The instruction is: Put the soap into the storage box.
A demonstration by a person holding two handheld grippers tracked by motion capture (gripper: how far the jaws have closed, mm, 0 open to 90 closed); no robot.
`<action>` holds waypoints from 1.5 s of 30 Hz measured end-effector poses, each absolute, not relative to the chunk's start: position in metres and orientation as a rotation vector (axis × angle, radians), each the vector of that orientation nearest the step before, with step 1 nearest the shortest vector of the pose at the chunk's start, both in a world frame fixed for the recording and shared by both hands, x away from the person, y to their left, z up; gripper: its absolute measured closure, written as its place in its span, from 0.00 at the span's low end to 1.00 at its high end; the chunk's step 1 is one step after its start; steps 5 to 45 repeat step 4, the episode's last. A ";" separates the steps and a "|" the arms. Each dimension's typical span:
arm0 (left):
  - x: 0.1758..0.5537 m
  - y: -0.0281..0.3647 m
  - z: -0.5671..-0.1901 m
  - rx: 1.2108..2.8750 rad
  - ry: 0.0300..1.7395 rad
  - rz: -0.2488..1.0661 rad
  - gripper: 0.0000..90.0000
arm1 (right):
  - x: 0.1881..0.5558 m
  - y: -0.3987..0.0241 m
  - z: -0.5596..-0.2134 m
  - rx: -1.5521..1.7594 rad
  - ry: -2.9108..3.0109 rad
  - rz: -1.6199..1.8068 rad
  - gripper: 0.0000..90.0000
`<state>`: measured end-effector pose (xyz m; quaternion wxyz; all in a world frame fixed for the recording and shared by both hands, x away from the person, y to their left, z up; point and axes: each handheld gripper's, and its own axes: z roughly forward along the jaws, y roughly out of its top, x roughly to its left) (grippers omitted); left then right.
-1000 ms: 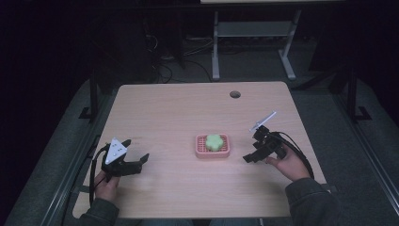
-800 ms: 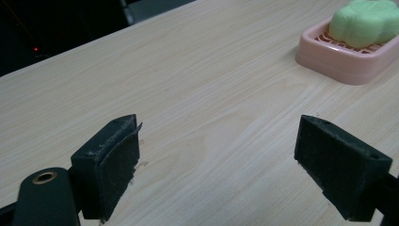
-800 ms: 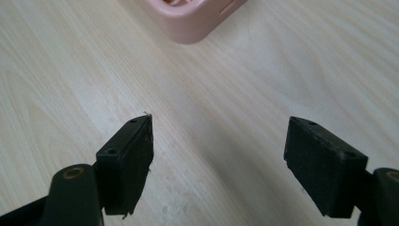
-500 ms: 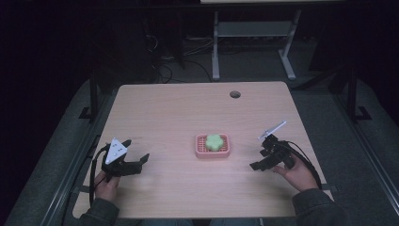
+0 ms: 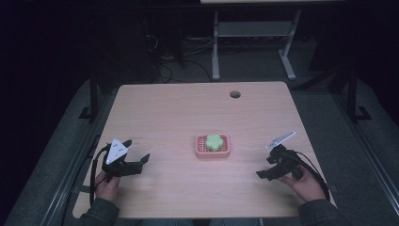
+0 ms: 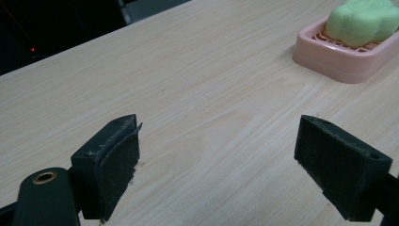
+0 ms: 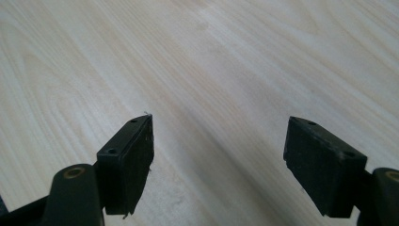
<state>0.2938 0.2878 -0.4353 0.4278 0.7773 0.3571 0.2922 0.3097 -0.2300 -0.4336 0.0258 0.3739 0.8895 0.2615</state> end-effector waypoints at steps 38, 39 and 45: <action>0.295 0.288 -0.436 1.950 0.891 0.725 0.16 | 0.297 -0.233 -0.434 1.156 2.716 0.844 0.27; 0.295 0.288 -0.436 1.950 0.891 0.725 0.16 | 0.297 -0.233 -0.434 1.156 2.716 0.844 0.27; 0.295 0.288 -0.436 1.950 0.891 0.725 0.16 | 0.297 -0.233 -0.434 1.156 2.716 0.844 0.27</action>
